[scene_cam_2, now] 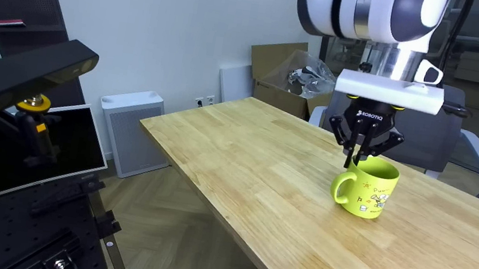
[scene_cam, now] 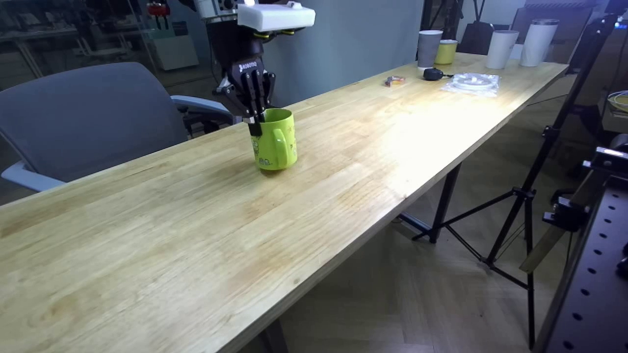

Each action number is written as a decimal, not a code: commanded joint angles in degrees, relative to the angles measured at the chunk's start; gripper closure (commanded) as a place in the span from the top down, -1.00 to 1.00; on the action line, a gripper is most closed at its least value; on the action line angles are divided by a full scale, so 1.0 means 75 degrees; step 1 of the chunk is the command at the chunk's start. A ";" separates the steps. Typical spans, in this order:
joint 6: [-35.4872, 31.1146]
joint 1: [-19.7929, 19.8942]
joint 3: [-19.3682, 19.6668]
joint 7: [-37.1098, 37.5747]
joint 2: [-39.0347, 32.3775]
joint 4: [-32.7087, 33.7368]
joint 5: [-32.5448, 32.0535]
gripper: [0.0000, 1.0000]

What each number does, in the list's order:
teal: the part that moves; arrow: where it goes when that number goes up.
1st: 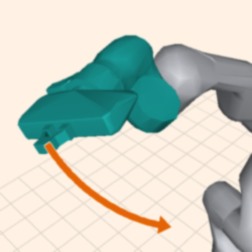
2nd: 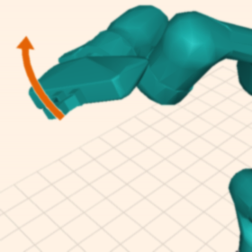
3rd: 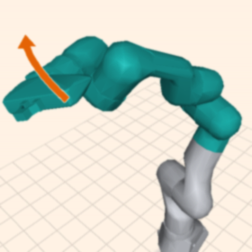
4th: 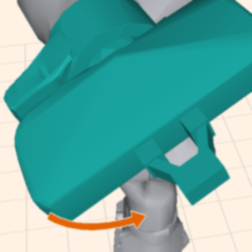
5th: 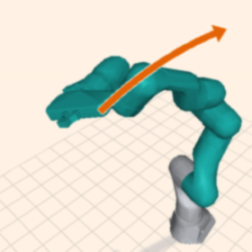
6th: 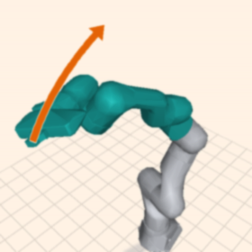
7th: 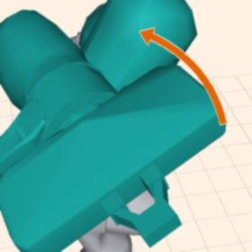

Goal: Move the cup to the left

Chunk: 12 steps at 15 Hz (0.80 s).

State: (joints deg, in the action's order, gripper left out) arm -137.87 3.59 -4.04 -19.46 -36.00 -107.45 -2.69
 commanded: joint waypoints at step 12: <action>0.0543 -0.1035 0.0292 0.1063 0.0000 0.0764 -0.0857 -0.95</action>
State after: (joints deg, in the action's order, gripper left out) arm -135.57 -1.93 -2.32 -14.70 -36.03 -103.32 -6.98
